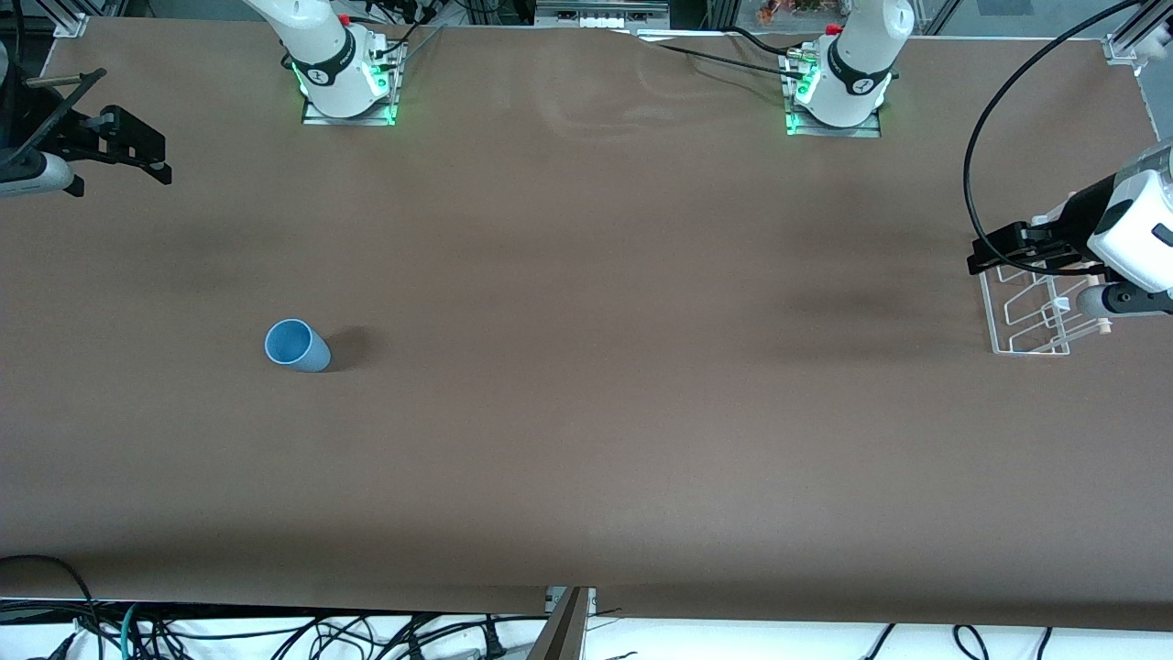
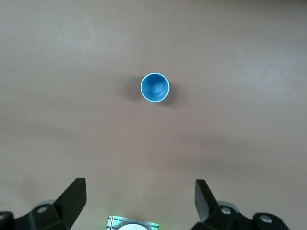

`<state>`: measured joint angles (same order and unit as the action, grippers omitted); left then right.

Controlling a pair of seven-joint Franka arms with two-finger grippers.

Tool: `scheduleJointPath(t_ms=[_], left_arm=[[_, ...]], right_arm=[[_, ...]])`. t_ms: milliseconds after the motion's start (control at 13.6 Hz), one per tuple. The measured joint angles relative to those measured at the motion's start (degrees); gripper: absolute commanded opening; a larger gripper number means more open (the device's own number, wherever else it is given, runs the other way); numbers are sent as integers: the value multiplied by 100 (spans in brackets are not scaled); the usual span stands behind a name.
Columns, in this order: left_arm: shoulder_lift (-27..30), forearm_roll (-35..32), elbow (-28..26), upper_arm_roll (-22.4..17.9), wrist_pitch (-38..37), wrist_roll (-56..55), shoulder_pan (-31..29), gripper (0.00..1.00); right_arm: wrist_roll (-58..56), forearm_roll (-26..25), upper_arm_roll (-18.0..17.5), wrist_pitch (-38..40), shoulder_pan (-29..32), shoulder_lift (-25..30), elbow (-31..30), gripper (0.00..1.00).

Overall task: Transfer cup to left arm and place on rack
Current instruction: 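Move the right gripper toward the light blue cup on the table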

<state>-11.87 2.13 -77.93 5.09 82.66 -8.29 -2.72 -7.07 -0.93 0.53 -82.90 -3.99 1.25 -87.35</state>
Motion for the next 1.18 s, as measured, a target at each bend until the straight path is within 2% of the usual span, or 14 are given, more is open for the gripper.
scheduleJointPath(t_ms=[737,1180], left_arm=[[-8,0,0,1,10,0,0,100],[-11,0,0,1,13,0,0,100]], right_arm=[[14,-1,25,-50,4,97,0,100],[16,-1,137,-333,11,56,0,100]])
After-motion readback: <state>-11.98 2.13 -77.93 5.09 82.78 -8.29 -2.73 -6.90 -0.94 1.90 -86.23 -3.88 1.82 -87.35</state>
